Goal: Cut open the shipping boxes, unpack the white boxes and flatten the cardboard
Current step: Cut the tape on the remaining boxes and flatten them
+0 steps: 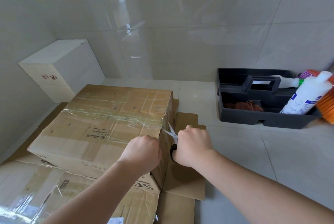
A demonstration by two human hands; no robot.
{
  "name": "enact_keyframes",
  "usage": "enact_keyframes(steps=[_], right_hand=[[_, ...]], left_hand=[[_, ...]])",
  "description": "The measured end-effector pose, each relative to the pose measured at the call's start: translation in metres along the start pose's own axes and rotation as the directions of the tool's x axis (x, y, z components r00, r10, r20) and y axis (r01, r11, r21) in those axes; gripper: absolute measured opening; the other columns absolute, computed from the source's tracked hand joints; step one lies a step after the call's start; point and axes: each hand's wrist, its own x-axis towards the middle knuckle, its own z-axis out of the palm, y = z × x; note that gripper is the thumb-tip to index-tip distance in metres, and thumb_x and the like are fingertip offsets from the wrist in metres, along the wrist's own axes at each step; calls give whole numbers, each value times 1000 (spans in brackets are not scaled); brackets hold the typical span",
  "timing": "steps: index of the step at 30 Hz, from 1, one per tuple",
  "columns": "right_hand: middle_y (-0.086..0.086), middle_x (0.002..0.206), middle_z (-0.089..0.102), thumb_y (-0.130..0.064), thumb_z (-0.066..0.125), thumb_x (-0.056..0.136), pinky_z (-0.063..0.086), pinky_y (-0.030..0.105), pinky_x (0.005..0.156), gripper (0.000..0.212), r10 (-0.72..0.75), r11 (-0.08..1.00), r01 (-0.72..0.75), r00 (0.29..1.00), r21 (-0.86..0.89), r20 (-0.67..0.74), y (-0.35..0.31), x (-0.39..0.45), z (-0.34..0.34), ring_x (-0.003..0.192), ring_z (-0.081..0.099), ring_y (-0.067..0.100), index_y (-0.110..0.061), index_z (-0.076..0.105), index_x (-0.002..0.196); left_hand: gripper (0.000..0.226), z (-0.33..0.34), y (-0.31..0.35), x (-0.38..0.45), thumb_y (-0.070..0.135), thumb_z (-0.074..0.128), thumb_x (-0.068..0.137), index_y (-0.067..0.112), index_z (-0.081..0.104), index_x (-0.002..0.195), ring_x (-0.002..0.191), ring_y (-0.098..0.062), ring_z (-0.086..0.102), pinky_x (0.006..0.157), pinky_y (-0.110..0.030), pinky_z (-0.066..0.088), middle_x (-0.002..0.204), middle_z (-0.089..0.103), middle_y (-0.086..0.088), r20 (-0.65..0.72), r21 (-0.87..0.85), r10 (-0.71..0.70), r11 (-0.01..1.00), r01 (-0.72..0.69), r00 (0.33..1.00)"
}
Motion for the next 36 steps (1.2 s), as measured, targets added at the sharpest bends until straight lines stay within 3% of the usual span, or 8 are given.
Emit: enact_keyframes(steps=[7, 11, 16, 20, 22, 26, 36], right_hand=[[1, 67, 34, -19, 58, 74, 22, 26, 51, 16, 11, 1000, -11, 1000, -19, -6, 1, 5, -1, 62, 40, 23, -11, 65, 87], [-1, 61, 34, -6, 56, 75, 32, 27, 55, 17, 10, 1000, -10, 1000, -7, 20, -2, 8, 0, 59, 41, 22, -11, 66, 88], [2, 57, 38, 4, 53, 82, 31, 26, 45, 22, 23, 999, -21, 999, -49, 49, 0, 15, 3, 52, 41, 22, -8, 69, 93], [-1, 57, 40, -16, 63, 87, 41, 28, 53, 9, 82, 996, -81, 996, -25, 17, 20, 23, -5, 56, 47, 22, -11, 69, 91], [-3, 58, 38, -31, 67, 85, 39, 26, 52, 17, 62, 997, -62, 998, -37, -1, 27, 21, -8, 55, 45, 20, -15, 67, 89], [-1, 67, 38, -28, 60, 74, 26, 25, 46, 12, 34, 997, -34, 999, -68, 5, 27, 12, -9, 52, 39, 15, -16, 55, 76], [0, 69, 37, -22, 57, 75, 21, 27, 48, 14, -20, 998, 21, 1000, -58, 22, 15, 10, -9, 54, 37, 17, -15, 47, 68]], left_hand=[[37, 2, 6, -2, 27, 38, 93, 20, 27, 58, 52, -16, 33, 54, -26, 31, 58, 32, 5, 15, 13, 28, 1000, -28, 1000], [37, 2, 10, -2, 27, 38, 93, 20, 26, 58, 58, -20, 39, 55, -26, 32, 58, 31, 5, 15, 7, 40, 999, -40, 999], [37, 2, 10, -2, 28, 39, 92, 21, 26, 58, 57, -19, 39, 54, -26, 32, 58, 32, 5, 8, -7, 43, 999, -43, 999], [36, 4, 10, -5, 27, 37, 92, 20, 29, 58, 51, -15, 36, 47, -24, 27, 58, 34, 5, 2, -28, 40, 999, -39, 999], [36, 3, 7, -4, 27, 36, 92, 19, 30, 58, 48, -10, 33, 43, -21, 23, 58, 35, 5, -8, -48, 32, 998, -32, 999], [36, 2, 7, -6, 28, 36, 93, 20, 30, 58, 50, -12, 35, 47, -22, 28, 58, 36, 6, -25, -67, 20, 997, -22, 999], [32, -1, 4, -11, 31, 37, 93, 20, 34, 63, 59, -17, 44, 54, -24, 32, 59, 37, 7, -62, -74, 15, 997, -20, 998]])
